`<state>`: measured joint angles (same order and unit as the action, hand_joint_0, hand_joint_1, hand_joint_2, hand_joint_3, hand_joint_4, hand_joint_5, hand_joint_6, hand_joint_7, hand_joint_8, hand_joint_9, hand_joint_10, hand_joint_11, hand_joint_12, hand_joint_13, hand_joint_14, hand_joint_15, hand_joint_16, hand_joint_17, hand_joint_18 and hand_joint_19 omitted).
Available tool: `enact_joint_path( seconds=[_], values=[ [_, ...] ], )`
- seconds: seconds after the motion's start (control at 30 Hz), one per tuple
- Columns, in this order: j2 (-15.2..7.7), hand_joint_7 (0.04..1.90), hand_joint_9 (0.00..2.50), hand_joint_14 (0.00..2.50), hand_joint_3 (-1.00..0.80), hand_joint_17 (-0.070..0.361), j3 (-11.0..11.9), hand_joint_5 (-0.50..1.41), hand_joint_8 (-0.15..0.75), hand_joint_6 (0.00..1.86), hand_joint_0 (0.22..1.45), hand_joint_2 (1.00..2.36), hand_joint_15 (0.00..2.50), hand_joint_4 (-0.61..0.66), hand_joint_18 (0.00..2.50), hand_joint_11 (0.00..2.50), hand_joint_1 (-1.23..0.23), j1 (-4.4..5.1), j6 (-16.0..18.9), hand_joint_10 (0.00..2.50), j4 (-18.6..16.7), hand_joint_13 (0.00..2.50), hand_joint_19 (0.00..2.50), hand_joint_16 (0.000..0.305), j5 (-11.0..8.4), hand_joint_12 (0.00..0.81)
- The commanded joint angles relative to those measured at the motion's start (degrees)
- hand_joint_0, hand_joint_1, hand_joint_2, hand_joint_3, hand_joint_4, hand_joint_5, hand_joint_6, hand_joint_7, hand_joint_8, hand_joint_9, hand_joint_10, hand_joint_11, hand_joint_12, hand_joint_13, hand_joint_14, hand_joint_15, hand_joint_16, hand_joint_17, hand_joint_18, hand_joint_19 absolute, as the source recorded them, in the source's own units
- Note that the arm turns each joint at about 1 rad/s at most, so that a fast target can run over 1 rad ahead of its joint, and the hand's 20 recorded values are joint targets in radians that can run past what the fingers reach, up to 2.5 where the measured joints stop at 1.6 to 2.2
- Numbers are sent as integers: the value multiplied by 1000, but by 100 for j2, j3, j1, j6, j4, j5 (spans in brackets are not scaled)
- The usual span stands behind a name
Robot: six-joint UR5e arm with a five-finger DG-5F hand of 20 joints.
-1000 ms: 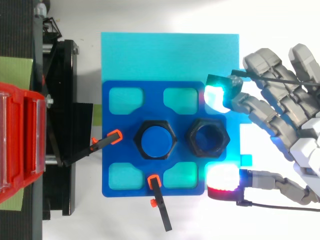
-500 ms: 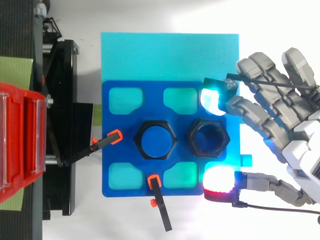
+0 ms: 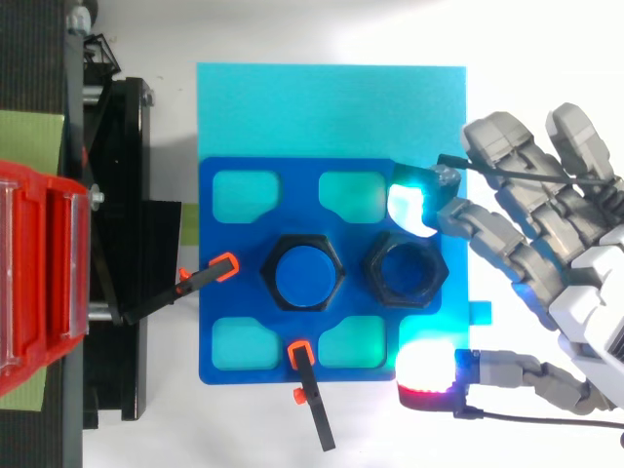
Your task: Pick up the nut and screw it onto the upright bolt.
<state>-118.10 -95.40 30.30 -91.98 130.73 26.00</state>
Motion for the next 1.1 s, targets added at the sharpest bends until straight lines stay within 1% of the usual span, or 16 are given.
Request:
enact_joint_path(
  seconds=[0.0,0.23,0.3,0.33,0.37,0.43,0.6,0.77,0.8,0.87,0.93,1.03,1.07],
  values=[
    [-3,745,75,1,-500,161,3,-299,299,502,318,1000,0,214,0,0,-572,2,4,0,5,0,0,71,2,454],
    [-3,744,73,0,-500,160,3,-299,299,502,326,1000,0,215,0,0,-552,-7,40,0,-12,0,0,71,-7,450],
    [-21,744,72,1,-500,160,3,-299,298,502,328,1000,0,215,0,0,-549,-7,40,0,-12,0,0,71,2,449],
    [-82,742,72,0,-500,158,3,-299,296,502,335,1000,0,214,0,0,-551,-7,40,0,-12,0,0,70,-7,446],
    [-91,740,72,0,-500,157,3,-299,295,502,337,1000,0,213,0,0,-551,-7,48,0,-12,0,0,70,-7,445],
    [-152,740,73,0,-500,156,21,-300,292,502,347,1000,0,210,0,0,-549,2,127,0,-48,0,0,69,-7,441],
    [-152,744,71,0,-500,154,30,-300,289,502,356,1000,0,208,0,0,-542,2,198,0,14,0,0,68,-7,437],
    [-152,736,79,0,-500,137,30,-299,262,502,427,1000,0,183,0,0,-592,2,198,0,14,0,0,61,2,402],
    [-152,718,133,0,-500,135,30,-292,260,502,449,1000,0,187,0,0,-645,2,198,0,14,24,0,60,-7,396],
    [-152,728,146,0,-500,130,30,-291,254,502,468,1000,0,188,0,0,-659,2,207,0,14,39,0,58,-7,385],
    [-152,754,221,0,-500,126,30,-276,261,502,492,1000,0,209,0,0,-695,2,207,0,23,108,0,56,2,372],
    [-152,756,234,0,-500,120,30,-276,253,502,513,1000,0,203,0,0,-705,-15,198,0,58,141,0,53,11,360],
    [-152,747,263,0,-500,119,30,-272,257,502,520,1000,0,208,0,0,-733,-24,207,0,58,177,0,53,11,361]
  ],
)
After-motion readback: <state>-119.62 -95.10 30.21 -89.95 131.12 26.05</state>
